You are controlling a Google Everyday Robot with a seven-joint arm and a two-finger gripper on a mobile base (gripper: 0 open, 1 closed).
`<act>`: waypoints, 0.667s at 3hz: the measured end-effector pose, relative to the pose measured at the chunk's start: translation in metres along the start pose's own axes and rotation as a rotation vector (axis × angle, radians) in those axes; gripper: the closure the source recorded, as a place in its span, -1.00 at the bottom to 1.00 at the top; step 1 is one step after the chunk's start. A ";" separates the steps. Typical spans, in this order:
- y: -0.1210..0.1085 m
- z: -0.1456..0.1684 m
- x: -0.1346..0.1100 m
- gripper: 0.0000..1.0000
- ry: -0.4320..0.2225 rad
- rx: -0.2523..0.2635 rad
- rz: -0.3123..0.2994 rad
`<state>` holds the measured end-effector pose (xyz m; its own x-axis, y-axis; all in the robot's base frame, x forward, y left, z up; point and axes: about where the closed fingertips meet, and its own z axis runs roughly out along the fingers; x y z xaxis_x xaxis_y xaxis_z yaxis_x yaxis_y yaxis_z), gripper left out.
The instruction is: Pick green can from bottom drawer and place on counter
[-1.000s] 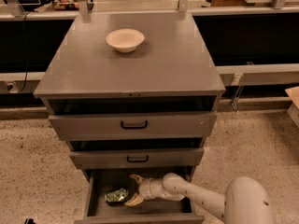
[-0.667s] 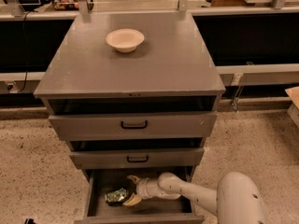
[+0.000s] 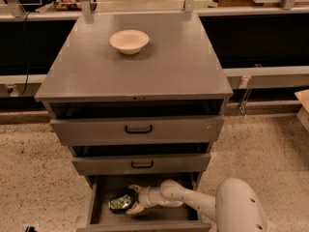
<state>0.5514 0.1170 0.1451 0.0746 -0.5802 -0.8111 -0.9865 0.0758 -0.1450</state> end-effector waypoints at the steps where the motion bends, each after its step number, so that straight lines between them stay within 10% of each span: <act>1: -0.001 0.006 0.007 -0.34 0.003 -0.006 -0.008; 2: -0.003 0.009 0.011 -0.01 -0.008 -0.004 -0.005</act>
Offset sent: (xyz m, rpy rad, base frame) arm 0.0113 -0.0046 -0.0168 0.0204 -0.0063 -0.0007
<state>0.5562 0.1175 0.1320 0.0807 -0.5740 -0.8149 -0.9867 0.0696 -0.1468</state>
